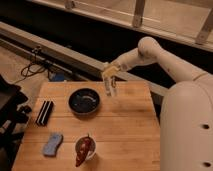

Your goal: Stand the bottle upright

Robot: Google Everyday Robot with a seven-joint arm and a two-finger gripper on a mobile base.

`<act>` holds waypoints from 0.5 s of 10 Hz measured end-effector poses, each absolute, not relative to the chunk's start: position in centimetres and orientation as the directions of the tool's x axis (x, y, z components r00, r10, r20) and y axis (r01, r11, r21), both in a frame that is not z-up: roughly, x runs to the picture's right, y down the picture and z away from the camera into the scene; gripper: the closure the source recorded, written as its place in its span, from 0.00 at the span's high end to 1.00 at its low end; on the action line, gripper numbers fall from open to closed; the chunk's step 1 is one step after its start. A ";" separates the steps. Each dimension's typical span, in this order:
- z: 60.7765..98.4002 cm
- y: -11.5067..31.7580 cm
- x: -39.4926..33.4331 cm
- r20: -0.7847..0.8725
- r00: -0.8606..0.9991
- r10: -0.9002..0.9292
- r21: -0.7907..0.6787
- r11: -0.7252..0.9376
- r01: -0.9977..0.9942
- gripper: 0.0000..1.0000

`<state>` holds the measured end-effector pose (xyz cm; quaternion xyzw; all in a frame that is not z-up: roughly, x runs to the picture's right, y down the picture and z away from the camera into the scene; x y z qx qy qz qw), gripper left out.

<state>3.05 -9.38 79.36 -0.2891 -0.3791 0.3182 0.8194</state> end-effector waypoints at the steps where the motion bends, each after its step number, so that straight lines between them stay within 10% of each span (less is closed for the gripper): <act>1: 79.7 -9.3 3.6 0.457 0.476 0.751 -0.711 0.630 -0.312 0.05; 5: 80.2 -9.7 3.1 0.492 0.474 0.730 -0.686 0.661 -0.305 0.05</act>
